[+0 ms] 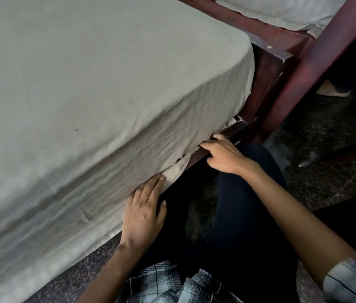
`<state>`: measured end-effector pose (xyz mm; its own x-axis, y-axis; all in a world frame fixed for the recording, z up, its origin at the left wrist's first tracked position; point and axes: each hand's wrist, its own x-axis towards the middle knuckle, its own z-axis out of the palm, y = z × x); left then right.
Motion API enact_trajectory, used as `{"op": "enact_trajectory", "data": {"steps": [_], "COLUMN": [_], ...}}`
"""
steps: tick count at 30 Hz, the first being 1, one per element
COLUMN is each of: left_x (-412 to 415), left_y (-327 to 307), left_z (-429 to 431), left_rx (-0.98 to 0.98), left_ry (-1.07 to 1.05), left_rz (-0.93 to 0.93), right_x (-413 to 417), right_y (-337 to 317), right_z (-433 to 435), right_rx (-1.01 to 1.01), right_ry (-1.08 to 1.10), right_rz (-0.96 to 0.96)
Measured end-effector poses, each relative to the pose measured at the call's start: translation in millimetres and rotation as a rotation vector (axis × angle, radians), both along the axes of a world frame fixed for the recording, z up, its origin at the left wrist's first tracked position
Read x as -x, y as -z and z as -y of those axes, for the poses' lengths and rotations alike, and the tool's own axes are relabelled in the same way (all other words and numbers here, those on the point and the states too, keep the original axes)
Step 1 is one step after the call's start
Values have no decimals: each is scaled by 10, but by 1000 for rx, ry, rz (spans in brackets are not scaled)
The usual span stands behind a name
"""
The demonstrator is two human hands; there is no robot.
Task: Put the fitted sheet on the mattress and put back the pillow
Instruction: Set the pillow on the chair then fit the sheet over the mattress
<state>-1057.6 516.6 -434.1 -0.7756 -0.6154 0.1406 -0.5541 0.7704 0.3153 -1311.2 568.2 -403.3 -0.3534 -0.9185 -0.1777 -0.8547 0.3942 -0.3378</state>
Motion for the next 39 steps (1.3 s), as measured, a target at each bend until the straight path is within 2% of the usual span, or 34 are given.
{"op": "enact_trajectory", "data": {"steps": [1, 2, 4, 8, 10, 13, 17, 21, 24, 27, 29, 33, 39], "left_x": [0, 8, 19, 13, 14, 20, 7, -95, -206, -317, -357, -462, -677], "left_y": [9, 18, 40, 51, 53, 58, 27, -13, -26, -22, -53, -143, -121], "left_z": [-3, -5, -8, -12, -17, -19, -13, 60, 75, 65, 69, -11, -120], "left_rx": [5, 0, -24, -15, -9, -12, -38, -73, -95, -94, -87, -33, 22], "left_ry": [9, 5, -18, -26, -26, -36, -27, 18, 22, 19, -20, -183, -288], "left_rz": [0, -12, -44, -64, -62, -70, -58, -46, -62, -117, -165, -185, -59], "right_x": [61, 158, 396, 633, 618, 554, 463, 271, -151, -579, -692, -793, -812], "right_y": [-64, -107, -117, -80, -77, -75, -98, -137, -172, -92, -7, 24, 3], "right_z": [-70, -141, -225, -163, -105, -31, 100, 135, 37, -99, -98, -32, 31], "right_rx": [103, 219, 319, 35, -105, -194, -332, -443, -298, 63, 213, 188, 158], "right_ry": [93, 196, 302, 169, 146, 158, 168, 228, 199, -20, -108, -128, -149], "right_rz": [156, 215, 85, -164, -227, -292, -310, -207, -277, -339, -319, -298, -276]}}
